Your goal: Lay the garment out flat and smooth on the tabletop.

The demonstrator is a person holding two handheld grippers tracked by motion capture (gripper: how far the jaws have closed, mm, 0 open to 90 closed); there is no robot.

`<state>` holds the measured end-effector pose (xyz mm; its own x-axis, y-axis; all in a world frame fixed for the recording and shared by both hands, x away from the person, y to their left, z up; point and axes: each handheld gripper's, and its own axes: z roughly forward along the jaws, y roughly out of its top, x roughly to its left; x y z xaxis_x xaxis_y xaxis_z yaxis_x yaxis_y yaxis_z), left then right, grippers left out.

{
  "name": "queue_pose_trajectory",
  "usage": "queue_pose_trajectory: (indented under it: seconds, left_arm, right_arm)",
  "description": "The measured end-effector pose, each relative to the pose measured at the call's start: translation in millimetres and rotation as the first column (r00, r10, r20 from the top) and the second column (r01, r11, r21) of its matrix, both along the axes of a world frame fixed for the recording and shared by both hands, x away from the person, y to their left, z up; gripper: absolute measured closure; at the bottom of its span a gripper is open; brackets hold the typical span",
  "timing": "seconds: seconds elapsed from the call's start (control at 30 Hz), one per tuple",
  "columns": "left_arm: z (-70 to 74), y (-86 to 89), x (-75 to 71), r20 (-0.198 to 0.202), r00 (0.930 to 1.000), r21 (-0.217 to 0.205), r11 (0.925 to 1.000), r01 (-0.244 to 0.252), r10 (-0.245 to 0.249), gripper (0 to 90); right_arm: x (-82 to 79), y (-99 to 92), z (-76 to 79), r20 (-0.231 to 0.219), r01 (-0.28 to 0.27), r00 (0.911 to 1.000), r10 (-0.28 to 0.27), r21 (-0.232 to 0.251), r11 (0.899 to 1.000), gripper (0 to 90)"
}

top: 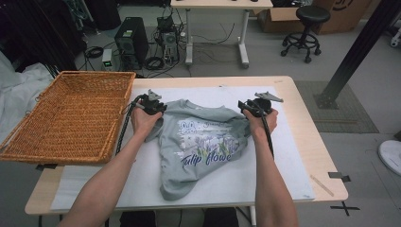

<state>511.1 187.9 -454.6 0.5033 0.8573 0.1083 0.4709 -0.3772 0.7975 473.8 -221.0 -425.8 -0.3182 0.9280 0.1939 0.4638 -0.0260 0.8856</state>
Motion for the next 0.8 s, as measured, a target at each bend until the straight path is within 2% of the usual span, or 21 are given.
queue_pose_trajectory:
  seconds: [0.03, 0.07, 0.1, 0.13, 0.17, 0.2, 0.27, 0.3, 0.33, 0.37, 0.4, 0.43, 0.47, 0.53, 0.6, 0.63, 0.67, 0.7, 0.73, 0.77, 0.8]
  left_arm:
    - [0.0, -0.4, -0.4, 0.000, 1.0000, 0.003, 1.0000, 0.003, -0.003, 76.9]
    - [-0.6, 0.2, -1.2, 0.003, 1.0000, 0.000, 1.0000, 0.006, -0.006, 76.8]
    - [-0.6, 0.2, -1.2, 0.003, 1.0000, 0.000, 1.0000, 0.006, -0.006, 76.6]
    - [-1.6, 1.3, -1.9, 0.008, 0.9999, -0.009, 0.9999, 0.008, -0.008, 76.5]
    - [-1.6, 1.3, -1.9, 0.008, 0.9999, -0.009, 0.9999, 0.008, -0.008, 76.5]
    - [-2.7, 1.6, -2.6, 0.017, 0.9998, -0.008, 0.9999, 0.011, -0.011, 76.5]
    - [-3.1, 1.8, -3.0, 0.021, 0.9997, -0.008, 0.9999, 0.013, -0.012, 76.5]
    - [-3.6, 1.9, -3.5, 0.026, 0.9995, -0.008, 0.9999, 0.015, -0.015, 76.4]
    - [-4.1, 2.3, -3.9, 0.032, 0.9994, -0.008, 0.9998, 0.017, -0.017, 76.4]
    - [-5.2, 3.5, -4.7, 0.038, 0.9991, -0.016, 0.9997, 0.021, -0.020, 75.9]
    - [-5.2, 3.5, -4.7, 0.038, 0.9991, -0.016, 0.9997, 0.021, -0.020, 75.8]
    - [-5.7, 4.0, -5.1, 0.039, 0.9990, -0.022, 0.9995, 0.021, -0.021, 75.8]
    - [-6.1, 4.3, -5.4, 0.040, 0.9990, -0.026, 0.9995, 0.021, -0.020, 75.8]
    - [-6.3, 4.0, -5.6, 0.043, 0.9989, -0.023, 0.9995, 0.020, -0.019, 75.8]
    - [-6.2, 3.8, -5.6, 0.042, 0.9989, -0.022, 0.9996, 0.019, -0.018, 75.8]
    - [-6.4, 3.9, -5.6, 0.041, 0.9990, -0.026, 0.9995, 0.017, -0.016, 75.8]
    - [-6.7, 4.5, -5.5, 0.041, 0.9990, -0.033, 0.9993, 0.018, -0.017, 75.8]
    - [-6.7, 4.5, -5.5, 0.041, 0.9990, -0.033, 0.9993, 0.018, -0.017, 75.8]
    - [-6.9, 4.7, -5.6, 0.041, 0.9990, -0.035, 0.9992, 0.018, -0.016, 75.8]
    - [-7.5, 5.3, -5.8, 0.044, 0.9989, -0.038, 0.9991, 0.019, -0.017, 75.8]
    - [-7.5, 5.3, -5.8, 0.044, 0.9989, -0.038, 0.9991, 0.019, -0.017, 75.8]
  right_arm:
    - [0.0, 0.0, 0.0, 0.000, 0.000, 1.0000, 0.000, 0.000, 1.000, 51.9]
    - [-2.0, 5.0, -7.3, -0.110, -0.062, 0.9924, 0.054, -0.073, 0.995, 55.5]
    - [-2.0, 5.0, -7.3, -0.110, -0.062, 0.9924, 0.054, -0.073, 0.995, 55.5]
    - [-8.6, 17.2, -14.9, -0.181, -0.161, 0.9741, 0.135, -0.138, 0.977, 61.7]
    - [-8.6, 17.2, -14.9, -0.181, -0.161, 0.9741, 0.135, -0.138, 0.977, 61.7]
    - [-20.1, 27.8, -22.7, -0.147, -0.172, 0.9776, 0.150, -0.146, 0.974, 70.4]
    - [-28.1, 34.2, -26.4, -0.104, -0.199, 0.9776, 0.183, -0.166, 0.966, 70.1]
    - [-28.1, 34.2, -26.4, -0.104, -0.199, 0.9776, 0.183, -0.166, 0.966, 70.1]
    - [-29.8, 33.9, -25.3, -0.107, -0.213, 0.9743, 0.198, -0.156, 0.964, 68.1]
    - [-30.4, 25.9, -19.2, -0.098, -0.210, 0.9746, 0.201, -0.096, 0.973, 63.6]
    - [-30.4, 25.9, -19.2, -0.098, -0.210, 0.9746, 0.201, -0.096, 0.973, 63.6]
    - [-30.7, 19.2, -16.0, -0.062, -0.152, 0.9870, 0.149, -0.058, 0.987, 59.0]
    - [-31.1, 6.3, -11.4, 0.008, -0.034, 0.9994, 0.034, 0.005, 0.999, 60.0]
    - [-29.8, 1.9, -10.3, 0.020, -0.015, 0.9997, 0.015, -0.001, 1.000, 60.3]
    - [-22.5, -4.1, -15.8, -0.033, -0.040, 0.9987, 0.040, -0.011, 0.999, 55.4]
    - [-22.5, -4.1, -15.8, -0.033, -0.040, 0.9987, 0.040, -0.011, 0.999, 55.4]
    - [-18.2, -0.7, -24.5, -0.083, -0.098, 0.9919, 0.096, -0.020, 0.995, 51.5]
    - [-18.2, -0.7, -24.5, -0.083, -0.098, 0.9919, 0.096, -0.020, 0.995, 51.5]
    - [-16.8, 2.8, -28.8, -0.105, -0.127, 0.9870, 0.122, -0.044, 0.991, 50.8]
    - [-16.4, 11.5, -35.4, -0.097, -0.181, 0.9794, 0.177, -0.039, 0.983, 56.6]
    - [-16.4, 11.5, -35.4, -0.097, -0.181, 0.9794, 0.177, -0.039, 0.983, 56.6]
